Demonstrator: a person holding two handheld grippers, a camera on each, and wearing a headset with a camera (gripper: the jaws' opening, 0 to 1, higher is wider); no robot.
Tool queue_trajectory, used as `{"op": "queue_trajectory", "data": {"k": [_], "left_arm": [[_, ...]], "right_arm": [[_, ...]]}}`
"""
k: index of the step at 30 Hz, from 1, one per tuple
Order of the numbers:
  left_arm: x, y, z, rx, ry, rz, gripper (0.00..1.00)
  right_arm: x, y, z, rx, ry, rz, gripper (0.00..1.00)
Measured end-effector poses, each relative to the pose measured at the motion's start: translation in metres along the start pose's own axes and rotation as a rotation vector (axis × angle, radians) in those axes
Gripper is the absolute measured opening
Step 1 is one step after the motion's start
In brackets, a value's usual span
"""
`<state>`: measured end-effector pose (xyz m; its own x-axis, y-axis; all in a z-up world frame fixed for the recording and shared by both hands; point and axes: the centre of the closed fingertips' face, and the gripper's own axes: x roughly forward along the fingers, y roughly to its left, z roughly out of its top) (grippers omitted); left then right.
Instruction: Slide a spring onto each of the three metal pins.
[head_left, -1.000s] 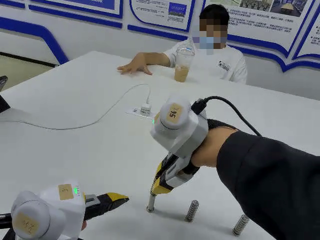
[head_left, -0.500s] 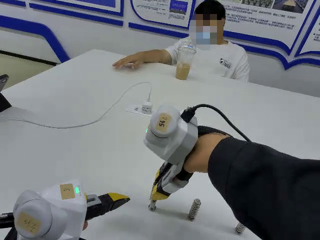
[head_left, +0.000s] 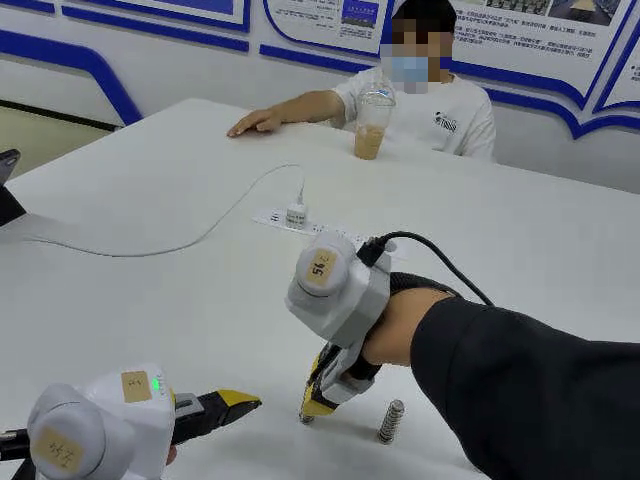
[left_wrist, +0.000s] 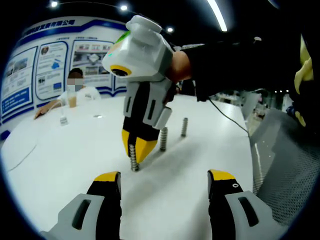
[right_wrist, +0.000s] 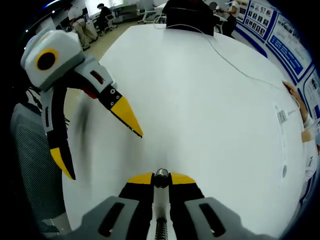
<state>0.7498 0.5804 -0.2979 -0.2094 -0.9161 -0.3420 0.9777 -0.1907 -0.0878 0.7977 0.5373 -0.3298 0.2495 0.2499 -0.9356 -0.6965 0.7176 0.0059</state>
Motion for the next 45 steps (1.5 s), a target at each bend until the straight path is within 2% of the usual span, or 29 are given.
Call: {"op": "queue_trajectory", "data": {"k": [13, 21, 30, 45], "left_arm": [[0.000, 0.002, 0.001, -0.001, 0.000, 0.002, 0.72], [0.001, 0.002, 0.003, 0.006, 0.001, 0.002, 0.72], [0.001, 0.003, 0.008, 0.005, -0.004, 0.005, 0.73], [0.004, 0.001, 0.013, 0.013, -0.001, 0.002, 0.75]], "right_arm": [[0.003, 0.000, -0.002, 0.008, -0.008, -0.004, 0.13], [-0.006, -0.002, -0.004, 0.020, -0.027, -0.018, 0.17], [-0.017, 0.000, -0.007, 0.057, -0.083, -0.025, 0.22], [-0.045, -0.004, -0.016, 0.087, -0.191, -0.096, 0.29]]}}
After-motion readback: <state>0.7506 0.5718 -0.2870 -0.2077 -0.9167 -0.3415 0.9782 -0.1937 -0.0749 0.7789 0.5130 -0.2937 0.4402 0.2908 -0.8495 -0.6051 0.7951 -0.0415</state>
